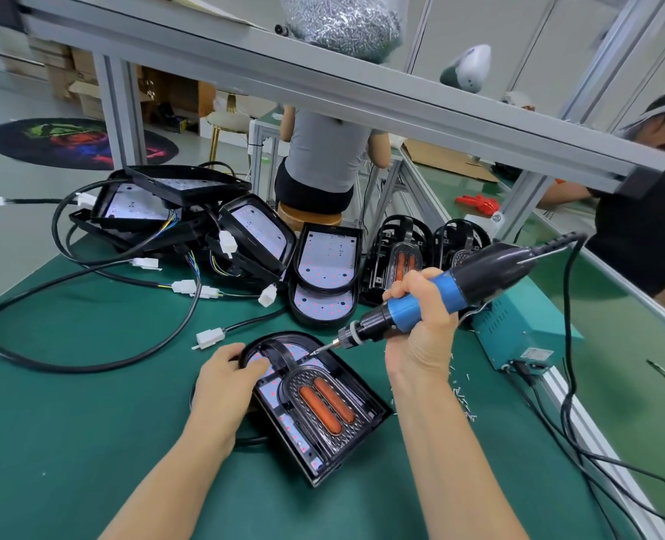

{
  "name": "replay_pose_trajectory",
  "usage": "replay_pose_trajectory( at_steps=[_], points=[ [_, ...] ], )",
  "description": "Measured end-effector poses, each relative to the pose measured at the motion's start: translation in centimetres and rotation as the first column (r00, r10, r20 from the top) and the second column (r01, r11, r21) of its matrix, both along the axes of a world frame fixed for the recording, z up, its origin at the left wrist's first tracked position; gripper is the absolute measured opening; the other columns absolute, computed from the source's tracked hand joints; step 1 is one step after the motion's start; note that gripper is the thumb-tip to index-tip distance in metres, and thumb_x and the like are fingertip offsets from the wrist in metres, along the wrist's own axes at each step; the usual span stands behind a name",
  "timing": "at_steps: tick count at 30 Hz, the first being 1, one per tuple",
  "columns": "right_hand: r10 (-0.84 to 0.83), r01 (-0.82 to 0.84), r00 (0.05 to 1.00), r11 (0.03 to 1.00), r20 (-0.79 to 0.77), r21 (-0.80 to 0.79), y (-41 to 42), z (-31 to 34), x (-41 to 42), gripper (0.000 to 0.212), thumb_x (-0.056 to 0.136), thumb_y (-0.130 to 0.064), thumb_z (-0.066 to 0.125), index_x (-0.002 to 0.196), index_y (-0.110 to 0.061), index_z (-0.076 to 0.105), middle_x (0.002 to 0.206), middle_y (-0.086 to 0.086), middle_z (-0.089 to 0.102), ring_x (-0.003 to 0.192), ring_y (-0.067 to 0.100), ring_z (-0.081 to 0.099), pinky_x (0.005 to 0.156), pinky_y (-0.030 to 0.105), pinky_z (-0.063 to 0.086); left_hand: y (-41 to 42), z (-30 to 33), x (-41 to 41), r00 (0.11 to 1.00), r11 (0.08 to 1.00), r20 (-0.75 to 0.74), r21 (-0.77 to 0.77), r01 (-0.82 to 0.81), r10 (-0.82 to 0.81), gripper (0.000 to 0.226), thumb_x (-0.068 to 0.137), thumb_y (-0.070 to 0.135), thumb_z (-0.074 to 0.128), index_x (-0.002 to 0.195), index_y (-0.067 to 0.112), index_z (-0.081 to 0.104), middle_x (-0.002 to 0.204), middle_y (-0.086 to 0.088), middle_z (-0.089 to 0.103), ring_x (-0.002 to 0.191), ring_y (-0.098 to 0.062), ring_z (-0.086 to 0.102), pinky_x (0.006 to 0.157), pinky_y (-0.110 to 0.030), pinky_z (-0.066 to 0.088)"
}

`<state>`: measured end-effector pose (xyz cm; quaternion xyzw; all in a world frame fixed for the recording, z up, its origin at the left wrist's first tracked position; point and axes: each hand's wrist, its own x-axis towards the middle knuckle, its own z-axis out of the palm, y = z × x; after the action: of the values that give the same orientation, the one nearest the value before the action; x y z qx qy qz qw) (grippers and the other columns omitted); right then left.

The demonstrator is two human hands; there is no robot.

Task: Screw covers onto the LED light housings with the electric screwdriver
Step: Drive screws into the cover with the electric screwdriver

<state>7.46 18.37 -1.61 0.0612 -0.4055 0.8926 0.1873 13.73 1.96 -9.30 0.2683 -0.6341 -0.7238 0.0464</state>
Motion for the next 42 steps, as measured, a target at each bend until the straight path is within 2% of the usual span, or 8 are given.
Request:
replay_pose_trajectory(
  at_steps=[6, 18, 25, 28, 31, 35, 38, 42],
  points=[
    [0.002, -0.003, 1.000, 1.000, 0.020, 0.031, -0.3, -0.4, -0.6, 0.021, 0.069, -0.001, 0.065, 0.069, -0.018, 0.055, 0.067, 0.000, 0.047, 0.053, 0.015, 0.052, 0.062, 0.030, 0.046, 0.7, -0.2, -0.1, 0.990, 0.997, -0.131, 0.062, -0.050, 0.057, 0.022, 0.084, -0.007, 0.059, 0.091, 0.010, 0.070, 0.078, -0.001, 0.074, 0.070, -0.020, 0.064, 0.071, -0.033, 0.052],
    [0.018, -0.014, 0.999, 0.989, -0.026, 0.150, -0.6, -0.2, -0.8, 0.027, 0.070, -0.002, 0.064, 0.058, -0.027, 0.060, 0.057, -0.005, 0.052, 0.053, 0.015, 0.051, 0.062, 0.028, 0.045, 1.0, -0.6, -0.5, 0.984, 0.996, -0.155, 0.000, -0.091, 0.090, 0.030, 0.081, -0.004, 0.060, 0.079, 0.023, 0.073, 0.079, -0.002, 0.075, 0.073, -0.023, 0.064, 0.086, -0.047, 0.054],
    [0.091, -0.048, 0.990, 0.940, -0.112, 0.337, -2.2, -0.1, -0.3, 0.022, 0.066, -0.005, 0.069, 0.060, -0.023, 0.059, 0.061, 0.003, 0.053, 0.057, 0.019, 0.051, 0.060, 0.024, 0.046, 1.4, -0.8, -0.9, 0.982, 0.992, -0.147, -0.030, -0.121, 0.115, 0.038, 0.077, 0.000, 0.060, 0.072, 0.035, 0.074, 0.072, -0.002, 0.072, 0.066, -0.021, 0.058, 0.082, -0.045, 0.053],
    [0.174, -0.141, 0.983, 0.925, -0.063, 0.352, -2.2, -0.2, -0.3, 0.017, 0.069, -0.006, 0.072, 0.075, -0.017, 0.061, 0.065, 0.001, 0.056, 0.058, 0.016, 0.054, 0.061, 0.022, 0.048, 1.1, -1.4, -0.9, 0.982, 0.987, -0.106, 0.013, -0.158, 0.158, 0.035, 0.080, -0.002, 0.060, 0.069, 0.028, 0.074, 0.075, -0.008, 0.071, 0.067, -0.022, 0.057, 0.084, -0.049, 0.052],
    [0.264, -0.245, 0.965, 0.888, 0.007, 0.389, -1.2, 0.3, -0.5, 0.030, 0.066, -0.021, 0.074, 0.088, -0.008, 0.057, 0.070, 0.002, 0.060, 0.065, 0.015, 0.058, 0.064, 0.022, 0.048, 1.1, -1.5, -0.9, 0.980, 0.984, -0.092, 0.017, -0.177, 0.178, 0.029, 0.081, -0.001, 0.060, 0.072, 0.024, 0.073, 0.076, -0.006, 0.073, 0.067, -0.023, 0.060, 0.082, -0.047, 0.053],
    [0.307, -0.275, 0.952, 0.865, -0.009, 0.419, -0.2, 0.8, -0.8, 0.029, 0.075, -0.012, 0.071, 0.099, -0.026, 0.068, 0.074, 0.007, 0.059, 0.070, 0.023, 0.059, 0.072, 0.030, 0.049, 1.2, -1.2, -0.8, 0.982, 0.985, -0.081, 0.032, -0.170, 0.172, 0.026, 0.083, -0.001, 0.058, 0.076, 0.020, 0.072, 0.076, -0.010, 0.072, 0.066, -0.025, 0.059, 0.080, -0.047, 0.054],
    [0.296, -0.267, 0.955, 0.873, -0.009, 0.409, 0.1, 0.8, -0.7, 0.028, 0.079, -0.008, 0.067, 0.103, -0.021, 0.063, 0.075, 0.010, 0.056, 0.068, 0.023, 0.058, 0.073, 0.031, 0.049, 1.2, -1.3, -0.8, 0.982, 0.985, -0.078, 0.019, -0.173, 0.174, 0.024, 0.083, -0.001, 0.057, 0.077, 0.017, 0.072, 0.075, -0.011, 0.072, 0.066, -0.025, 0.059, 0.080, -0.047, 0.054],
    [0.348, -0.334, 0.936, 0.827, 0.055, 0.452, 0.1, 1.1, -0.7, 0.040, 0.073, -0.026, 0.074, 0.108, -0.024, 0.055, 0.084, 0.003, 0.057, 0.079, 0.016, 0.059, 0.079, 0.028, 0.048, 1.3, -1.1, -0.8, 0.982, 0.984, -0.067, 0.027, -0.177, 0.178, 0.023, 0.084, -0.002, 0.057, 0.078, 0.016, 0.072, 0.074, -0.009, 0.072, 0.067, -0.026, 0.060, 0.080, -0.046, 0.053]
  ],
)
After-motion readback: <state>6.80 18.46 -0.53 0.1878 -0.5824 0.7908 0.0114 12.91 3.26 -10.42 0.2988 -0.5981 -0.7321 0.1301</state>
